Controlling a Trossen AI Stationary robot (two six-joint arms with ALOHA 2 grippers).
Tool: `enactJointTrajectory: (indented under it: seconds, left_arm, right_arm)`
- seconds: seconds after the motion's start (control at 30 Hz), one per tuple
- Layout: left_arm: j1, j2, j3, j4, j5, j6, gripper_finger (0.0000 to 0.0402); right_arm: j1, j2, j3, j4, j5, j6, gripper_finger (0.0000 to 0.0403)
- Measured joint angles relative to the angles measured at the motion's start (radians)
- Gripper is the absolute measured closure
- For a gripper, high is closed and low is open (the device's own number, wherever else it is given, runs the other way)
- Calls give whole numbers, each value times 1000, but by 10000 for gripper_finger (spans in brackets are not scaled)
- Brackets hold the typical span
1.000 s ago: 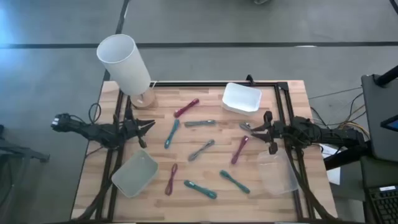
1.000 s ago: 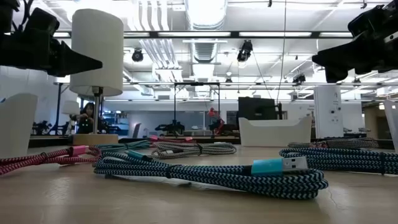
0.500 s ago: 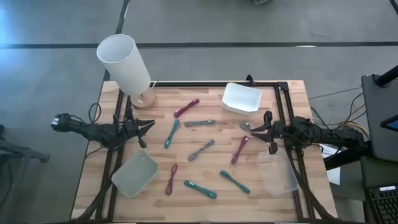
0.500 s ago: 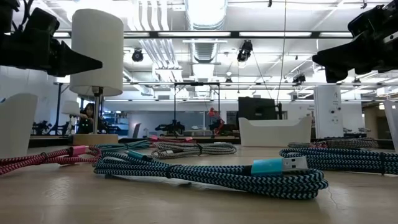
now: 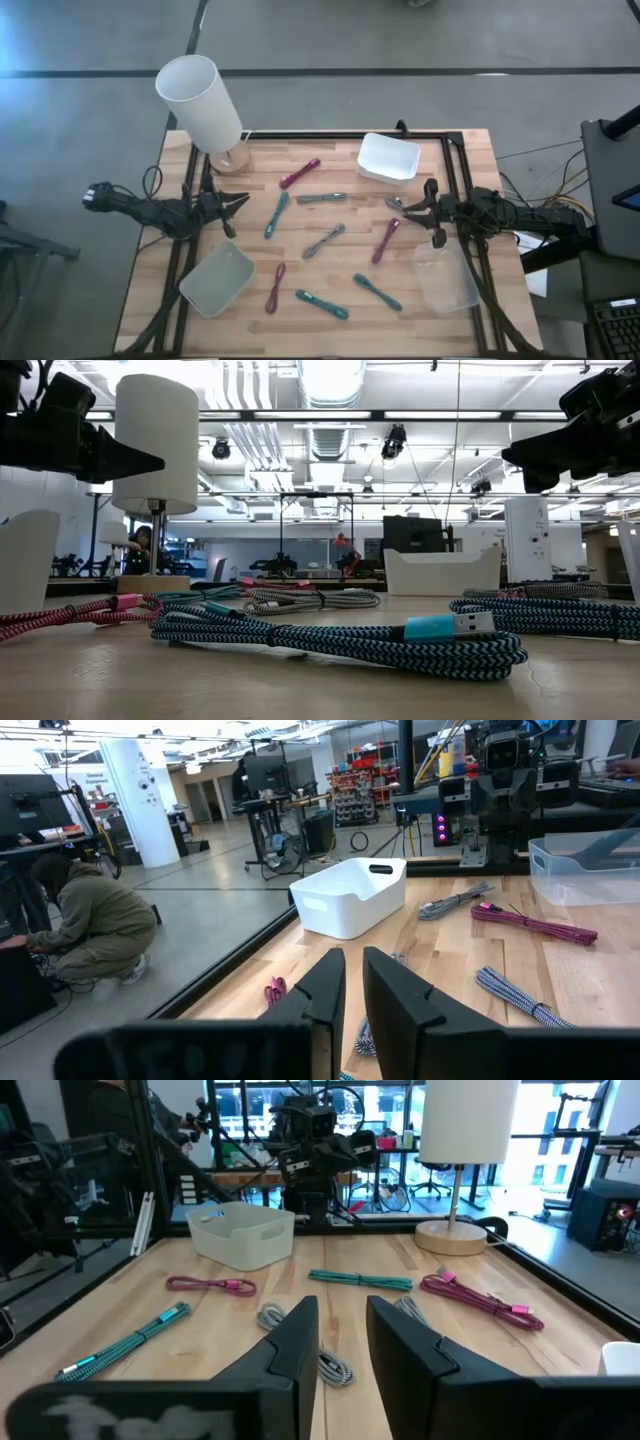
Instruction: Pick & Place USB Port
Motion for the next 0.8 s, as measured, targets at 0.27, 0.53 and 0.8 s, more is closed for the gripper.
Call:
enactJointTrajectory:
  seconds: [0.27,0.53,0.8]
  left_arm:
    - [0,0,0,0,0,0,355]
    - [0,0,0,0,0,0,355]
    - [0,0,0,0,0,0,355]
  right_arm:
    - [0,0,0,0,0,-1,335]
    - [0,0,0,0,0,-1,325]
    - [0,0,0,0,0,0,316]
